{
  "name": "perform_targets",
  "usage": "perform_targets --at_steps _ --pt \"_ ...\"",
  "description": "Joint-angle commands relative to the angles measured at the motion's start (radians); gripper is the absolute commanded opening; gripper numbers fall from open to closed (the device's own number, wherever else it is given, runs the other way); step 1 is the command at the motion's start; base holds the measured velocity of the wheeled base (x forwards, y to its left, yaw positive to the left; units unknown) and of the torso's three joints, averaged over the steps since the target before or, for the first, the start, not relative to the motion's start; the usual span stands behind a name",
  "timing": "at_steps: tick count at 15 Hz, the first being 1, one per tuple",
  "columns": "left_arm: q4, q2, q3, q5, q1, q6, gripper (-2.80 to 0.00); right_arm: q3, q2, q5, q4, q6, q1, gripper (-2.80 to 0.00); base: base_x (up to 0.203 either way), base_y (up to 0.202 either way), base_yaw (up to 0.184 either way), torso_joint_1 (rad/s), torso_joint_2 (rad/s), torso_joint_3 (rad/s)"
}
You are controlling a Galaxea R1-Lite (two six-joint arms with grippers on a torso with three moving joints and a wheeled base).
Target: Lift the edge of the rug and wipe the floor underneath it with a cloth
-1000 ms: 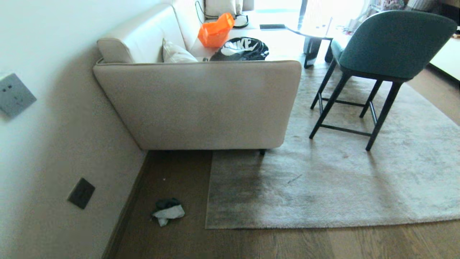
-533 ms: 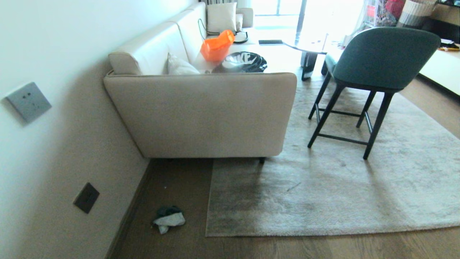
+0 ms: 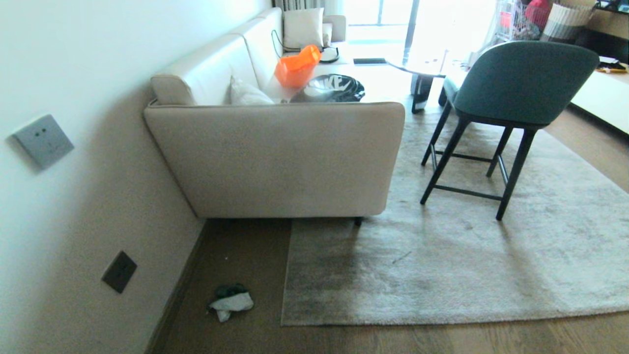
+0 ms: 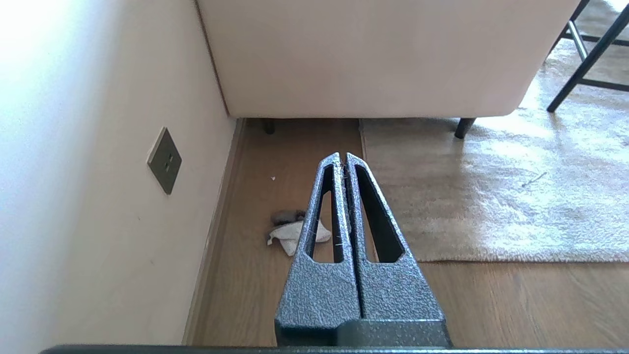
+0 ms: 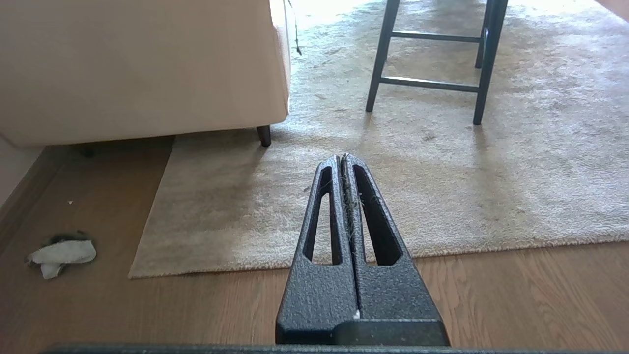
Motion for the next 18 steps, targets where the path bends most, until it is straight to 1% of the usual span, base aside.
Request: perform_targets --at_steps 1,18 --pt "-0.001 0.000 0.000 0.000 0.000 -0.002 -2.80 0.000 0.002 0.000 -0.001 0.000 0.000 -2.80 0.000 0.000 0.000 0.004 0.01 0.038" --pt "-0.001 0.000 0.000 -0.002 0.000 -0.005 -2.80 0.000 0.002 0.000 -0.001 0.002 0.000 -2.80 0.000 0.000 0.000 0.000 0.00 0.002"
